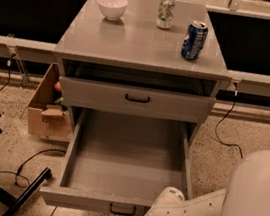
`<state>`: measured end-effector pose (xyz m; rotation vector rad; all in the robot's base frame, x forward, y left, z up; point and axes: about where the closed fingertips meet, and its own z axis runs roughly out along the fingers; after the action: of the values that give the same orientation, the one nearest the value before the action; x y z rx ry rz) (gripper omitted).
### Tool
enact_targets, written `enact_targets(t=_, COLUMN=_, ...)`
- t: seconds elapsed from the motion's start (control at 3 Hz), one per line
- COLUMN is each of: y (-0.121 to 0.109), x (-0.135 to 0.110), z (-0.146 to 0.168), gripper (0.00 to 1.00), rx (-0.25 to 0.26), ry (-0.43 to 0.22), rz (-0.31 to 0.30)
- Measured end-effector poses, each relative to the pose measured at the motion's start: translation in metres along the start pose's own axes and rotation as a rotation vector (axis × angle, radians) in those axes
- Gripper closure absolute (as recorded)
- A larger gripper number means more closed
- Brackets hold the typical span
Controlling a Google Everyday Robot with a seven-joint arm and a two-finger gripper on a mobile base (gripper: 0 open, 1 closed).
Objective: Close middle drawer
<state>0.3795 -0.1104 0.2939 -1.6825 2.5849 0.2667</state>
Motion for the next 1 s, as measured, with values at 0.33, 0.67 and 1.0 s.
enact_targets(t=0.33, y=-0.011, x=-0.001, z=-0.001, gripper=1.0, rx=0.029, ry=0.0, rz=-0.004)
enact_targets(t=0.67, y=-0.059, x=-0.003, z=-0.03, gripper=1.0, rx=0.153, ry=0.009, rz=-0.007)
enact_targets(t=1.0, y=-0.066, x=-0.004, z=-0.036, gripper=1.0, rx=0.175, ry=0.01, rz=-0.01)
